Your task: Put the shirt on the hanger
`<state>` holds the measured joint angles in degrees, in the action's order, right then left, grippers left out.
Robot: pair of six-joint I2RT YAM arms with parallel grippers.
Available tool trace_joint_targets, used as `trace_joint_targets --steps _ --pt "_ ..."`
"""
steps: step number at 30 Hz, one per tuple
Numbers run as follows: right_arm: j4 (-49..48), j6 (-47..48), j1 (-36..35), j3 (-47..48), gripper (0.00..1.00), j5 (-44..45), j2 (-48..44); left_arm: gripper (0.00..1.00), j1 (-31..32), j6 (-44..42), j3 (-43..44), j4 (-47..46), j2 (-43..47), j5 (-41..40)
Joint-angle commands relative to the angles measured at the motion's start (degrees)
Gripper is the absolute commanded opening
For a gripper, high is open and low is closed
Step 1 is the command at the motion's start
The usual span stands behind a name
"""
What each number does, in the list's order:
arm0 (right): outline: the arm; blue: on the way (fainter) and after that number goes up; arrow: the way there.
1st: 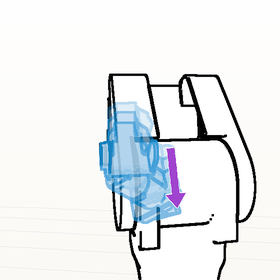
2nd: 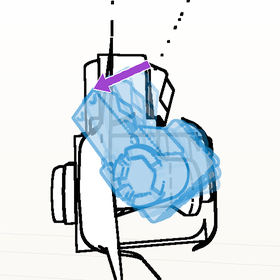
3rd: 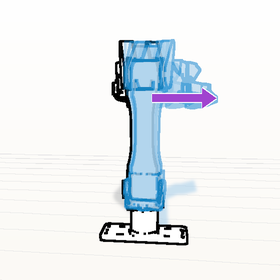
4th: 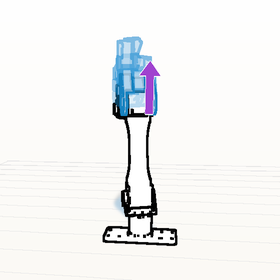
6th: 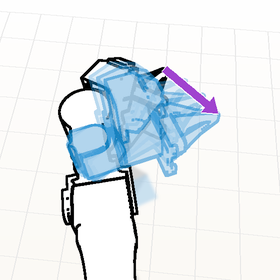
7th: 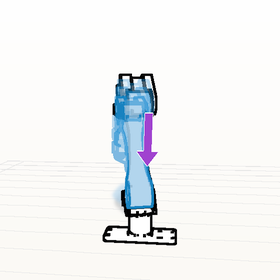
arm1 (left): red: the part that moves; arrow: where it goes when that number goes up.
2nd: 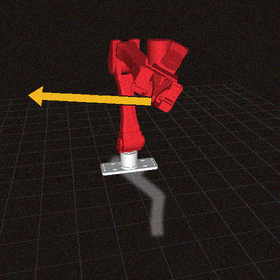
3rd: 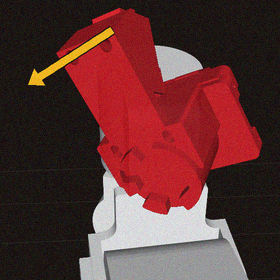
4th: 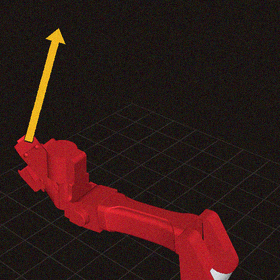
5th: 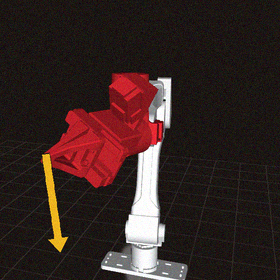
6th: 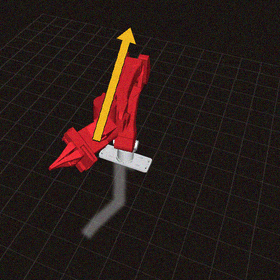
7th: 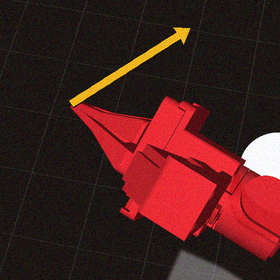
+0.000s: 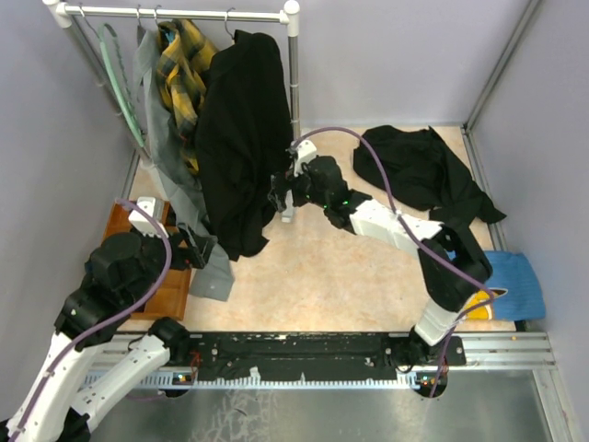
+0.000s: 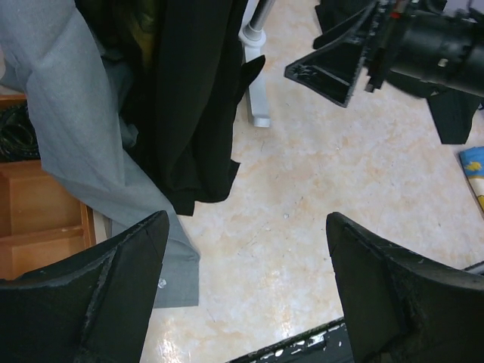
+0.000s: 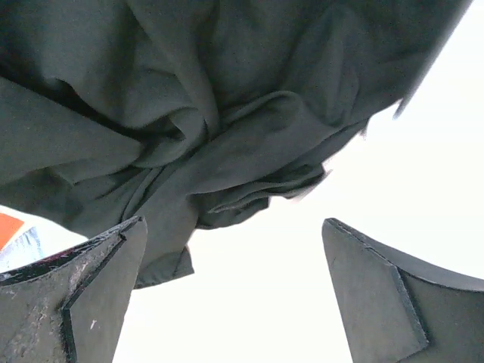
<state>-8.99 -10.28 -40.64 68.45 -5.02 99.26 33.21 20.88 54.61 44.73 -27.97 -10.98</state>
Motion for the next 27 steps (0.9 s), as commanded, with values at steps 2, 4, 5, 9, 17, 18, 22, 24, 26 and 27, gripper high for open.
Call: trace_joint_targets --steps 2,4,5,9,17,18,22,24,26,27 --pt "0.25 -0.92 -0.24 -2.59 0.99 6.74 -7.80 0.90 -0.34 -1.96 0.44 -5.15 -1.82 -0.01" --pt "0.18 -0.97 -0.23 -1.98 0.99 4.93 -8.76 0.90 -0.34 -1.52 -0.35 -5.61 -1.70 0.21" --pt "-0.36 -0.97 -0.23 -1.50 0.99 4.64 -8.89 0.90 -0.31 -1.16 -0.70 -5.66 -1.62 0.25" --pt "1.08 -0.10 -0.23 4.01 0.99 5.84 -6.13 0.90 -0.30 0.12 -1.50 -4.71 -1.00 0.39" --pt "2.26 -0.99 -0.23 18.06 0.32 8.37 5.86 0.90 -0.34 1.38 -1.11 -2.34 1.17 -0.69" --pt "2.00 -0.67 -0.26 19.52 0.10 8.46 6.98 0.90 -0.34 1.36 -0.97 -2.10 1.26 -0.84" --pt "0.06 0.69 -0.30 23.68 0.00 11.86 12.32 0.90 -0.34 1.40 -0.65 -1.41 1.59 -1.17" --pt "0.60 1.41 -0.33 27.41 0.00 16.07 15.91 0.90 -0.30 1.40 -0.56 -1.32 1.68 -1.00" --pt "-0.27 2.43 -0.42 31.32 0.00 19.83 19.95 0.90 -0.34 1.63 -0.46 -1.23 1.68 -0.59" --pt "0.11 2.89 -0.59 33.90 0.00 22.69 22.63 0.90 -0.34 1.73 -0.43 -1.25 1.66 -0.41"
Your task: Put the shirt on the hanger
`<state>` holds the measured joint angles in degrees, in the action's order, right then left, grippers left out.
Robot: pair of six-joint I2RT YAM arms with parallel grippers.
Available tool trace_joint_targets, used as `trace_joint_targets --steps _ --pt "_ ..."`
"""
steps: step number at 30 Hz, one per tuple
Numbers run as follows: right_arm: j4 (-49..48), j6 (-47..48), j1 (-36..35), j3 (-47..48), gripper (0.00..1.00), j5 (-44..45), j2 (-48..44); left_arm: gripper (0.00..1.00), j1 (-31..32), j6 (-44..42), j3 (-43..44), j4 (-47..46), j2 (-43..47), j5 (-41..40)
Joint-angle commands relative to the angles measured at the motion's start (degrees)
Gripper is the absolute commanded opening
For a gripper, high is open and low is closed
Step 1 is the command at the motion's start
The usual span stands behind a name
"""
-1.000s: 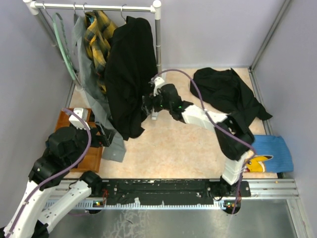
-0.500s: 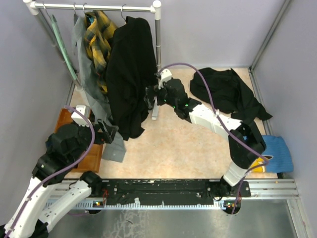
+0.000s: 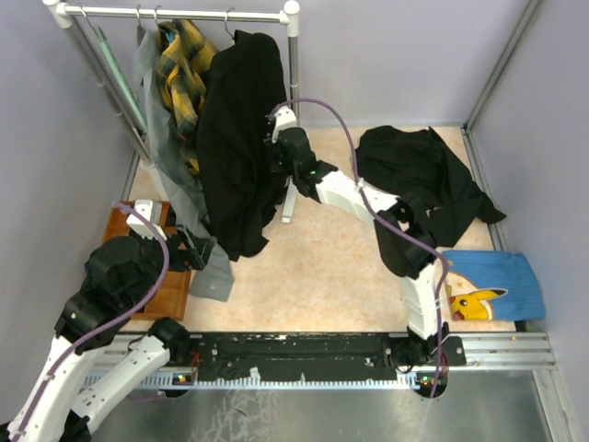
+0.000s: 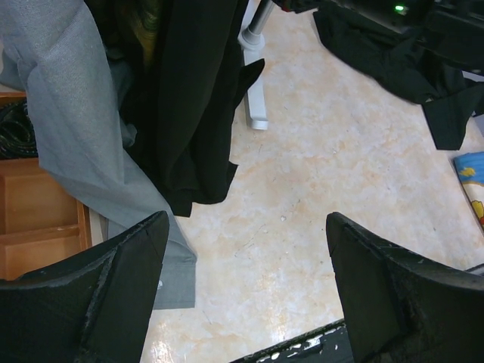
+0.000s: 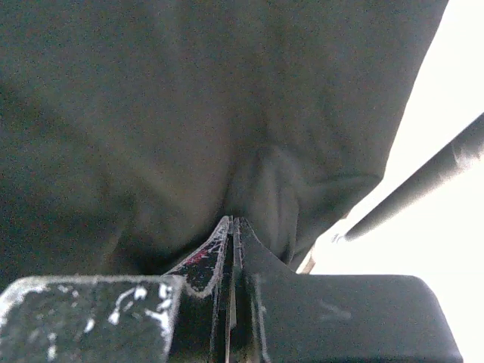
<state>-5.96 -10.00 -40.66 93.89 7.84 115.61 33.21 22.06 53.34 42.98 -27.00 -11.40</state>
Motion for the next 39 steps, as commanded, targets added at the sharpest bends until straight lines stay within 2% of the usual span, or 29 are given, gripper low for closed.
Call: trace_joint_targets --steps 1,6,9,11,13,15,20,23,25,27,29,34,39 --pt "-1.79 3.03 -0.68 12.13 0.00 11.33 9.37 0.90 -0.34 0.76 0.85 0.52 0.72 -0.02" --pt "8.42 2.95 -1.67 38.31 0.00 13.01 26.38 0.89 -0.33 1.82 1.27 0.44 1.02 0.64" --pt "9.29 -0.43 -2.39 50.85 0.08 2.70 34.69 0.89 -0.34 2.39 1.28 0.82 1.28 0.72" --pt "2.88 -3.82 -3.06 51.48 0.11 -6.38 36.39 0.89 -0.34 2.58 1.03 1.09 1.48 0.51" --pt "-7.58 -8.00 -4.00 48.77 0.14 -12.54 35.39 0.89 -0.34 2.71 0.81 1.08 1.55 0.36" --pt "-14.05 -11.59 -4.46 48.00 0.14 -17.53 34.72 0.89 -0.34 2.82 0.63 1.09 1.53 0.46" --pt "-21.69 -18.42 -4.51 51.31 0.14 -31.31 34.32 0.89 -0.34 2.99 -0.12 1.14 1.43 0.94" --pt "-22.87 -18.74 -4.31 46.18 0.17 -36.96 30.73 0.89 -0.34 2.94 -0.55 0.90 1.43 0.89" --pt "-22.02 -15.30 -4.18 33.96 0.19 -32.54 24.04 0.89 -0.34 2.96 -0.69 0.80 1.43 0.93" --pt "-21.65 -9.63 -4.16 22.36 0.25 -22.55 17.04 0.89 -0.34 3.07 -0.83 0.86 1.52 0.93" --pt "-20.19 -4.75 -4.16 14.25 0.27 -11.11 11.65 0.89 -0.34 3.06 -1.04 0.88 1.87 0.77" --pt "-17.78 4.29 -4.07 1.03 0.39 6.77 0.42 0.90 -0.34 2.65 -1.51 0.89 1.75 0.18" --pt "-14.92 7.67 -3.96 -8.95 0.64 13.01 -8.58 0.90 -0.34 2.34 -2.41 -0.40 0.89 0.20"
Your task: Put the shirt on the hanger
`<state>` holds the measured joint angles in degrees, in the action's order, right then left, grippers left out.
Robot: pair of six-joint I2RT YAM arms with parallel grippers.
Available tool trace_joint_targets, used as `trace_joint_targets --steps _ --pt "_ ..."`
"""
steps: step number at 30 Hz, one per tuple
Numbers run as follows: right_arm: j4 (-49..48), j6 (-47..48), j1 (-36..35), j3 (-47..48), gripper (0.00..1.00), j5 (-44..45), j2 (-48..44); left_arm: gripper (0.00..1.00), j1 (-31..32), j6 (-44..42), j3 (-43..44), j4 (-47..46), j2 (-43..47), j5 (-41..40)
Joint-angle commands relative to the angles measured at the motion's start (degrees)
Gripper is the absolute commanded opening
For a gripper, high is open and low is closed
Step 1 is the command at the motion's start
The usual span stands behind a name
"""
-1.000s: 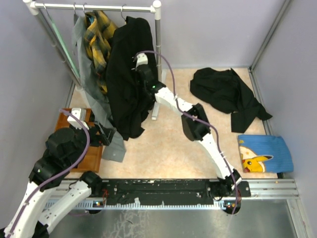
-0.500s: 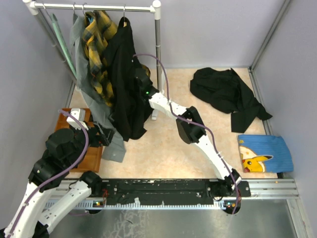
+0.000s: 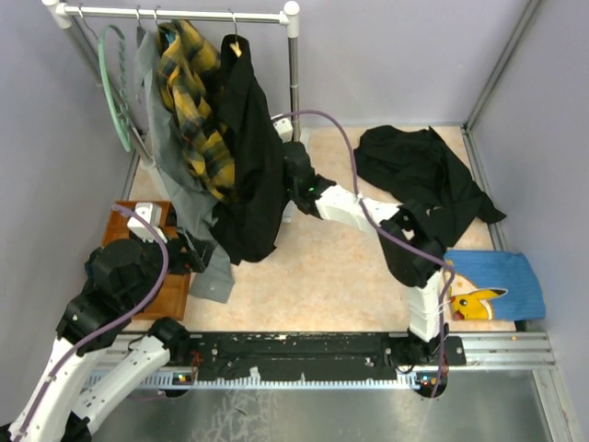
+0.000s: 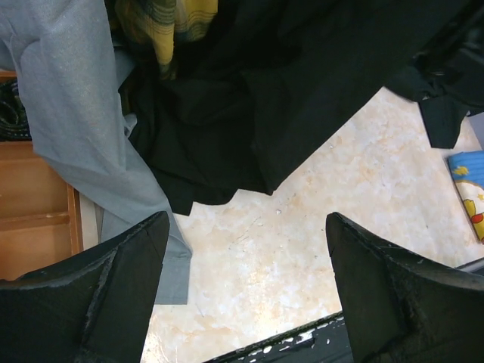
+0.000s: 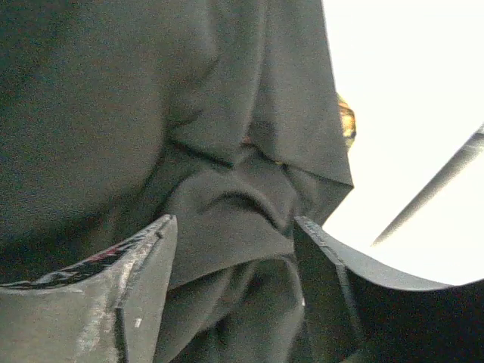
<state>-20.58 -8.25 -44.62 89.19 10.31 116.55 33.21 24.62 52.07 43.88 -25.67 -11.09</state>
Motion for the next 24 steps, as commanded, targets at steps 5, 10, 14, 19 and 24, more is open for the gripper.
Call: trace_joint_targets --steps 5,10,14,19,24 --pt "8.85 3.88 0.61 -11.17 0.88 16.82 -16.75 0.90 -0.34 -0.32 -2.15 -2.62 -1.68 1.09" --pt "23.28 -11.34 7.17 -16.29 0.99 5.15 -26.02 0.91 -0.34 -0.45 -2.87 -3.38 -2.89 1.43" --pt "21.62 -17.12 14.02 -27.72 0.99 -14.53 -36.16 0.91 -0.34 -1.07 -4.13 -5.23 -3.83 2.14" --pt "31.20 -12.54 15.53 -34.75 0.99 -13.45 -50.84 0.93 -0.34 -2.61 -5.19 -7.05 -4.21 1.79" --pt "42.96 -9.88 15.52 -35.81 0.99 -5.15 -64.32 0.95 -0.34 -3.06 -5.91 -7.92 -4.48 0.02"
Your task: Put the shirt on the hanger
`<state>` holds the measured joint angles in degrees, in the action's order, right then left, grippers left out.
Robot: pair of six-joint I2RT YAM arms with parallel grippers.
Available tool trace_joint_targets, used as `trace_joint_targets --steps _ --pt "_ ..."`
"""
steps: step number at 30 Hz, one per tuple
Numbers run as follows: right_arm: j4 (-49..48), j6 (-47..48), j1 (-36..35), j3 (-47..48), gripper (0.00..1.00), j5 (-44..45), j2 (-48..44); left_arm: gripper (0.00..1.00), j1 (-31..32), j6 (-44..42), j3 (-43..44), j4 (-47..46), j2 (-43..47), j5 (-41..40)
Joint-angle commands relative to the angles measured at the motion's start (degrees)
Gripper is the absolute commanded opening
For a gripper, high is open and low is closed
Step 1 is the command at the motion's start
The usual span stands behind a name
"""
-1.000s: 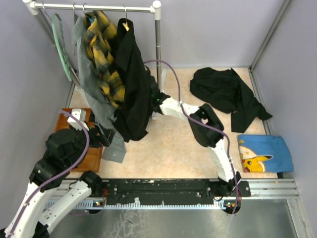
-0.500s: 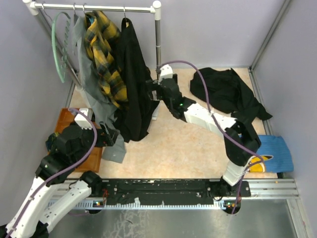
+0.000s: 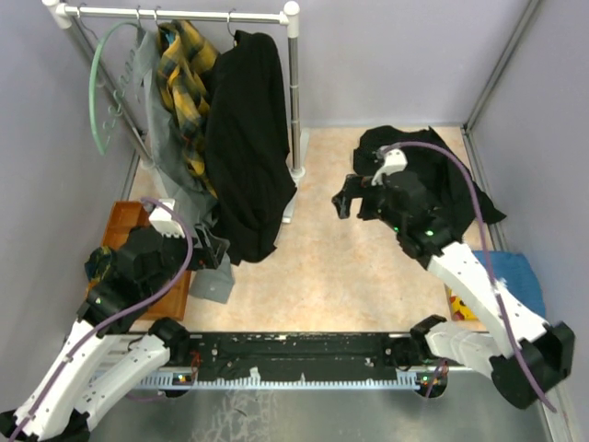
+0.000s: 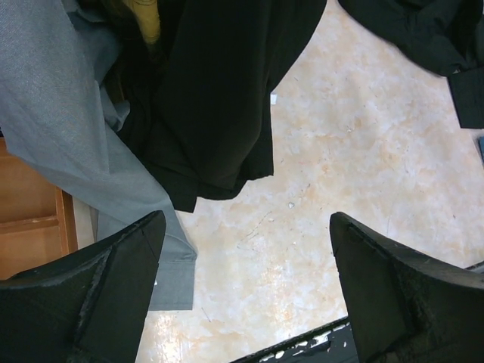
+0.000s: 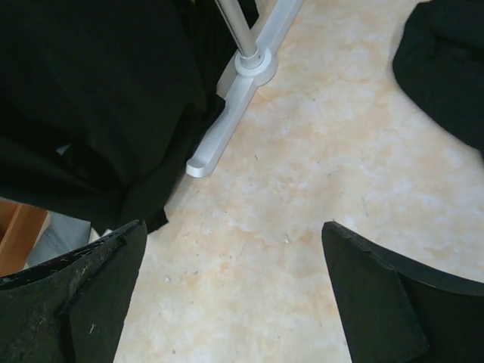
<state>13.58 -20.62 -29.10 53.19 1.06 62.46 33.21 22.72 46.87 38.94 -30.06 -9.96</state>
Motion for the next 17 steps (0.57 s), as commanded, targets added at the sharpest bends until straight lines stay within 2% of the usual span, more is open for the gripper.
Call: trace_joint_targets --steps 1,5,10,13,17 --pt "10.82 2.45 -0.03 0.28 0.99 5.90 -12.75 0.95 -0.34 -1.25 -0.93 -3.41 -0.04 -1.06" --pt "16.17 1.34 0.01 0.36 0.99 11.45 -23.76 0.99 -0.34 0.61 -1.34 -3.13 -1.66 -3.19" --pt "17.93 0.25 0.01 -2.02 0.99 15.85 -36.39 0.99 -0.34 4.40 -0.16 1.31 -4.51 -7.26" --pt "20.01 -0.64 -0.01 -2.71 0.99 17.98 -39.99 0.99 -0.34 6.21 0.65 3.07 -5.13 -7.46" --pt "22.51 -2.12 0.01 -2.45 0.99 19.28 -40.31 0.99 -0.34 9.55 1.54 5.09 -5.58 -9.16"
